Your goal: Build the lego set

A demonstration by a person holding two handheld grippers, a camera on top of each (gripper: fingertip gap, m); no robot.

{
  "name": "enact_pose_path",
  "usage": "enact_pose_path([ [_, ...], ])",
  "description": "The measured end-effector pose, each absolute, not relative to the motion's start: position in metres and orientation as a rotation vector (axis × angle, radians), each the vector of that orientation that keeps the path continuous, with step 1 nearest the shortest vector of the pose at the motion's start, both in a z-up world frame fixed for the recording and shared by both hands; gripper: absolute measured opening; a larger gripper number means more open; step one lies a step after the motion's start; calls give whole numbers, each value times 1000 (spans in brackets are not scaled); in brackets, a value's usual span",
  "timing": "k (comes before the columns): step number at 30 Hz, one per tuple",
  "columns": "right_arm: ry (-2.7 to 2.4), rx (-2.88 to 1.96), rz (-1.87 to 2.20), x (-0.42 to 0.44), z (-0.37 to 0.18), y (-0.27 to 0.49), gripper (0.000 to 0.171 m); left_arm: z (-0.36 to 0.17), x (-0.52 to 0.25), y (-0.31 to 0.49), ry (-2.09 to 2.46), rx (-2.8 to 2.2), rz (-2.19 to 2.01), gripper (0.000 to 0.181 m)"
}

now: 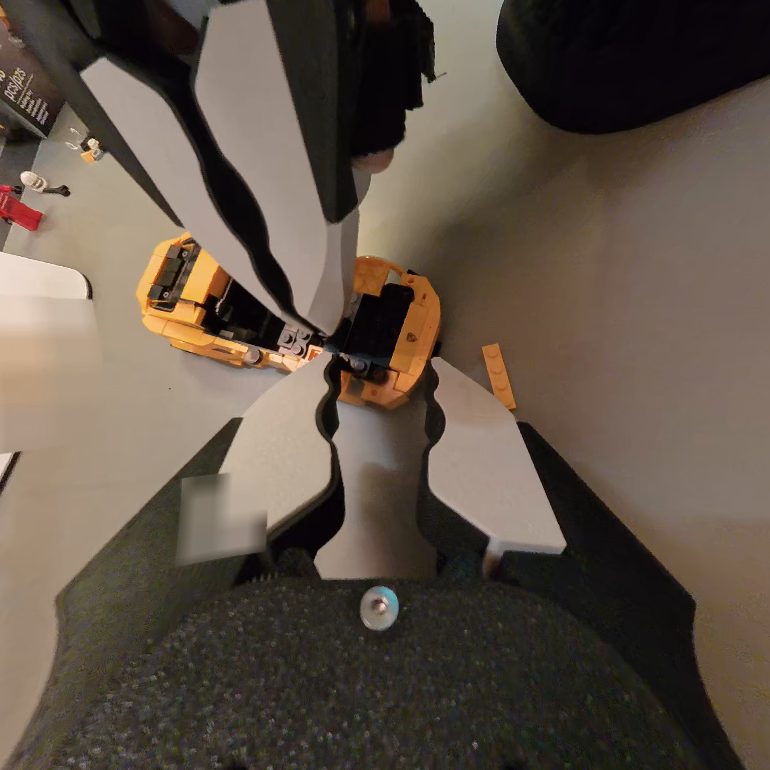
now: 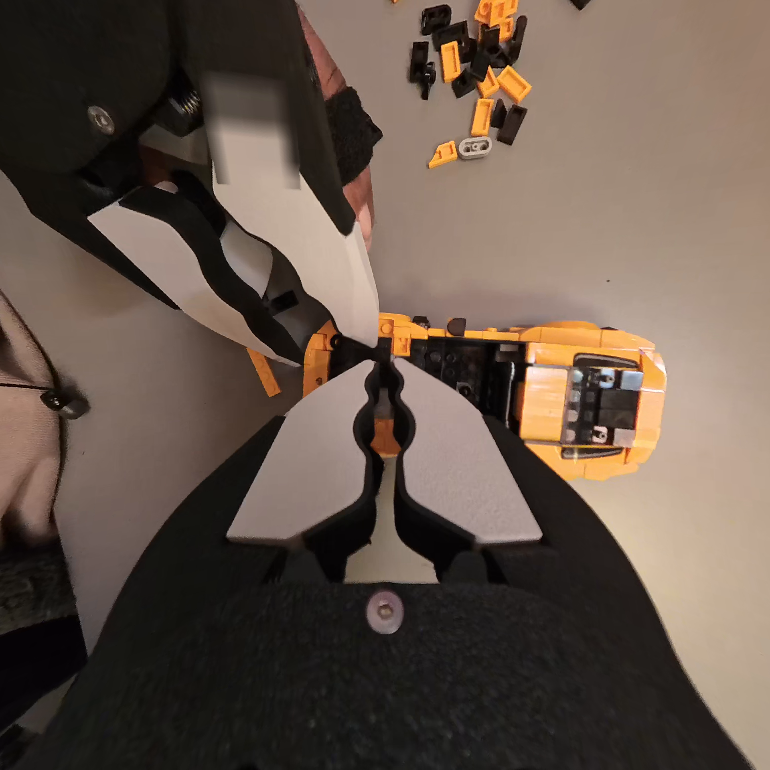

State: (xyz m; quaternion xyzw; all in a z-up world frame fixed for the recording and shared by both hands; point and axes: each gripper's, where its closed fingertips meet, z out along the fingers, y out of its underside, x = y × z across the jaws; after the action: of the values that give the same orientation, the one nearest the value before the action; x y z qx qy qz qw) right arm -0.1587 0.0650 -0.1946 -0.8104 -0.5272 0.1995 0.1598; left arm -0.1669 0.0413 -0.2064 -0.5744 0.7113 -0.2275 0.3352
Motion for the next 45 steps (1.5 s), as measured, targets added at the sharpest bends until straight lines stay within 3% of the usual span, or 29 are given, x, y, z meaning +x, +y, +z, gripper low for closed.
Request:
enact_pose_path([
  [45,-1385,-2431,388,-164,-200,65,0,-204,-182,51,1879,-1379,-790,43],
])
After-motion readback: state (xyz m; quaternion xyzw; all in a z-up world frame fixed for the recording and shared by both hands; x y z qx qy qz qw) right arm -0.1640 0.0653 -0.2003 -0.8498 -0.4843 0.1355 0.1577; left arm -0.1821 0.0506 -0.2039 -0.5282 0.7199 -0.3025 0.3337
